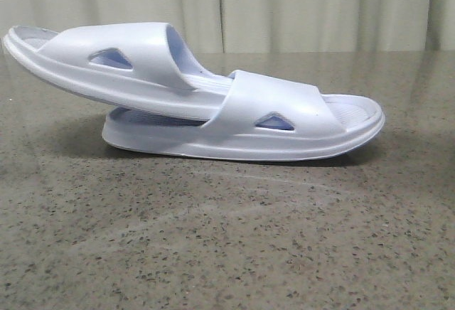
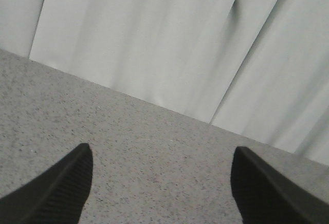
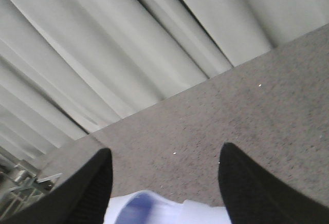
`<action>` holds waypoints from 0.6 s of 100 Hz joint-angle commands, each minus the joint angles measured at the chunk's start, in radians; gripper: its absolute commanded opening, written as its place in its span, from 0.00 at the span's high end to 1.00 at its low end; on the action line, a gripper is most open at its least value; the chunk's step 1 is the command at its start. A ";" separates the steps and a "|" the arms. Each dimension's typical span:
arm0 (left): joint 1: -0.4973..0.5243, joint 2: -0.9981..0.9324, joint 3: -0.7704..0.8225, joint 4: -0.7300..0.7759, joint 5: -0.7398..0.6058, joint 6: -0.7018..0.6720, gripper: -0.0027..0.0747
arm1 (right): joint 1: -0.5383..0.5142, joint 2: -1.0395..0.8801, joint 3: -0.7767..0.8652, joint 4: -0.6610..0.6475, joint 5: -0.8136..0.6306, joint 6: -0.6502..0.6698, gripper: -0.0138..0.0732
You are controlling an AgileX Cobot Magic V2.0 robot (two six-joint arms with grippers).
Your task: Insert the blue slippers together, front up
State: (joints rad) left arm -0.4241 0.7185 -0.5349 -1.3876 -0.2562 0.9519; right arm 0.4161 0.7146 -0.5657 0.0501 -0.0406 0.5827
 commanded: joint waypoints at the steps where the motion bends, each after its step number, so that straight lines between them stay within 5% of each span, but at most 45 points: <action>1: -0.008 -0.006 -0.024 0.026 -0.035 0.074 0.32 | -0.048 0.002 -0.027 -0.033 -0.084 -0.072 0.40; 29: -0.008 -0.022 -0.024 0.016 -0.125 0.242 0.32 | -0.216 0.000 -0.027 -0.143 -0.014 -0.218 0.40; 60: -0.008 -0.061 -0.020 -0.154 -0.225 0.548 0.32 | -0.304 -0.054 -0.027 -0.394 0.026 -0.219 0.40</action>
State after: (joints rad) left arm -0.4241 0.6641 -0.5288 -1.4986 -0.4215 1.4122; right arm 0.1320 0.6890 -0.5657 -0.2713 0.0499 0.3770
